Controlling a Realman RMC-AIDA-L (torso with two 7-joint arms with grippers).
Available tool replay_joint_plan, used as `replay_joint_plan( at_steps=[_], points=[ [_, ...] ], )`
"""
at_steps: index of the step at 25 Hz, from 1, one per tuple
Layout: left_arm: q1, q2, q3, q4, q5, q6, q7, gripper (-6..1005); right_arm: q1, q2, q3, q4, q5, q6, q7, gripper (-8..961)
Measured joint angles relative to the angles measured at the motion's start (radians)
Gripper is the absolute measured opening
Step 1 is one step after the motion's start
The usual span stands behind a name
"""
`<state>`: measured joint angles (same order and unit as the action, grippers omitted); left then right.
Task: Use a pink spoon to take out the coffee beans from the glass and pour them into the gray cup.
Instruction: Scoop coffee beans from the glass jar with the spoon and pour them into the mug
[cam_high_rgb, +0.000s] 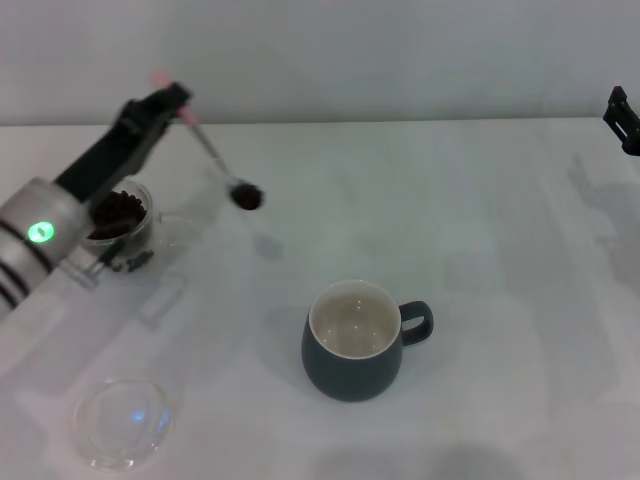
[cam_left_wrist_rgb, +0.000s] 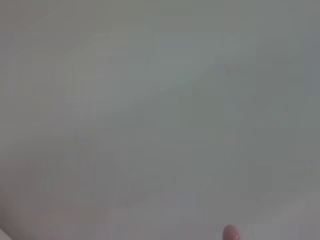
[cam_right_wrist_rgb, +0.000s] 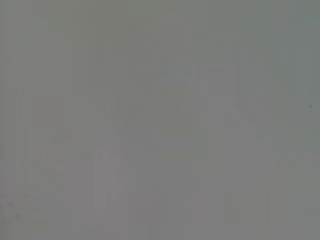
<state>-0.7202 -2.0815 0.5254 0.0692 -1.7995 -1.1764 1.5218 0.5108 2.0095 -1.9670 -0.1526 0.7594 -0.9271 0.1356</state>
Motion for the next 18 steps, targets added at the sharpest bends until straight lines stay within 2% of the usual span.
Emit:
replay_joint_plan(
  at_steps=[5, 10, 18],
  points=[
    [-0.047, -0.002, 0.087, -0.011, 0.000, -0.022, -0.006, 131, 0.002, 0.001, 0.000, -0.001, 0.000, 0.000, 0.000, 874],
    [-0.058, -0.004, 0.135, -0.011, 0.001, -0.039, -0.007, 131, 0.003, 0.001, 0.000, -0.001, 0.000, 0.000, -0.001, 874],
    [-0.085, -0.004, 0.293, -0.006, 0.002, -0.039, -0.047, 130, 0.003, 0.002, 0.000, -0.001, 0.000, 0.000, -0.001, 874]
  ],
)
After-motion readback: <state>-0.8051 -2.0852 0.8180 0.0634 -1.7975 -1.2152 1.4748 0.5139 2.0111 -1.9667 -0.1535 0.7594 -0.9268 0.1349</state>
